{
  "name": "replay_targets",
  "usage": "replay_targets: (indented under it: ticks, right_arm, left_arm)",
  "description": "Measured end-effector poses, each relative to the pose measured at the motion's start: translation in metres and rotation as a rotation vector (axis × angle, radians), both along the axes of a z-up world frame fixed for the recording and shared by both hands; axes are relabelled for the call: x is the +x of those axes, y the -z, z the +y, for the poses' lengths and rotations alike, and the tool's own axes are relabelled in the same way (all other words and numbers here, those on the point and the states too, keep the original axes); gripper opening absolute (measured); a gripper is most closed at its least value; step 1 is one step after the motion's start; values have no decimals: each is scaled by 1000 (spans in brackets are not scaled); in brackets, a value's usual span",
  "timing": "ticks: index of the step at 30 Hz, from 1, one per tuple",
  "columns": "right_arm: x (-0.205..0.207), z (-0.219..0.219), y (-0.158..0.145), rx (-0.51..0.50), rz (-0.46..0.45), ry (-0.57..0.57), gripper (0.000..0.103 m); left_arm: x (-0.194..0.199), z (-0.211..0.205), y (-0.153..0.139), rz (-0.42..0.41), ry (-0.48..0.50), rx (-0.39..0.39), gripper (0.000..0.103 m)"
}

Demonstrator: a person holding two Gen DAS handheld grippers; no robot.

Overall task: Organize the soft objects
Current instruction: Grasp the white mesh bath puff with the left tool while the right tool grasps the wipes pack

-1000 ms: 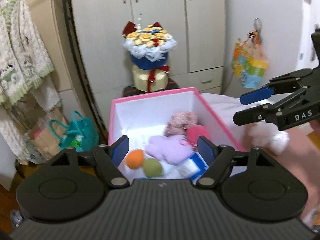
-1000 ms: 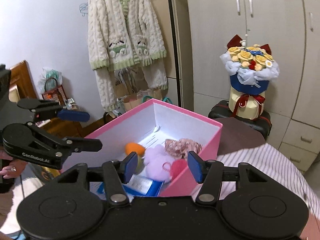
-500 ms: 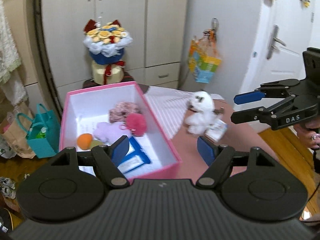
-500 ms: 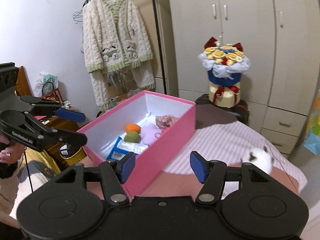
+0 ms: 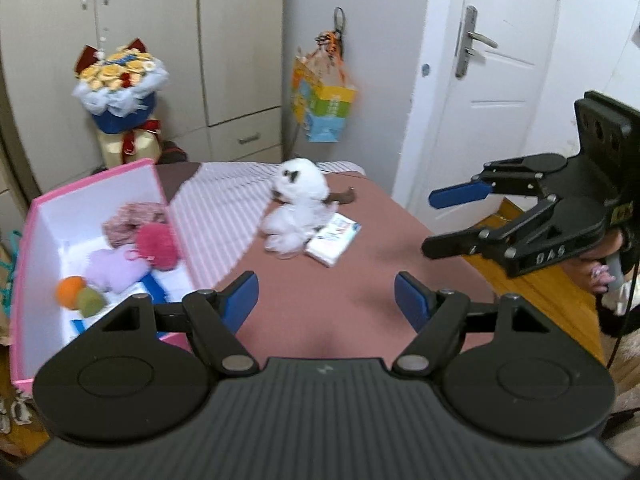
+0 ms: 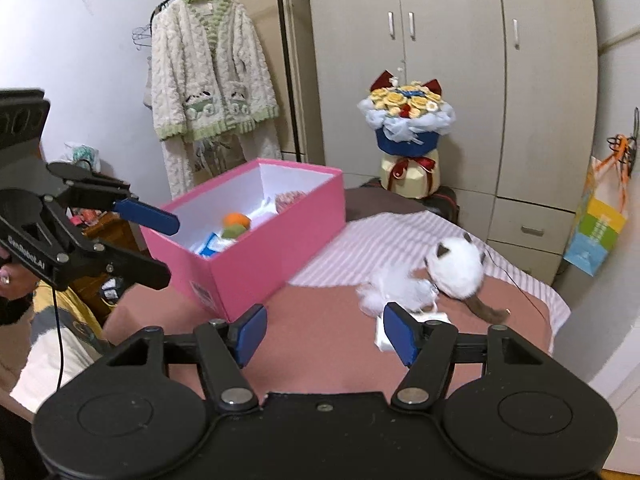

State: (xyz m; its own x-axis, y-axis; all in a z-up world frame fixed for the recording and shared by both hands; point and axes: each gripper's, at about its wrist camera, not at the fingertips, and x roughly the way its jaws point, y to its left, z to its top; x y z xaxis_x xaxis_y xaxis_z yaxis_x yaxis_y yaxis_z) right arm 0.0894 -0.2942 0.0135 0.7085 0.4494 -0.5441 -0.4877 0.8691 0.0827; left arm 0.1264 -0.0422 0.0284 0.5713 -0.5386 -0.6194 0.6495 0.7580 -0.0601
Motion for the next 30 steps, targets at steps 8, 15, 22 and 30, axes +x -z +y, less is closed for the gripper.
replay_targets:
  ticks: [8, 15, 22, 30]
  right_arm:
    - [8, -18, 32, -37, -2, 15, 72]
    - [39, -28, 69, -92, -3, 35, 73]
    - [73, -30, 102, -97, 6, 31, 76]
    - [96, -28, 116, -107, 5, 9, 93]
  left_arm:
    - [18, -37, 23, -23, -20, -5, 74]
    - [56, -52, 51, -58, -81, -28, 74]
    - [89, -66, 79, 2, -124, -55, 75]
    - [123, -88, 117, 54, -162, -60, 75]
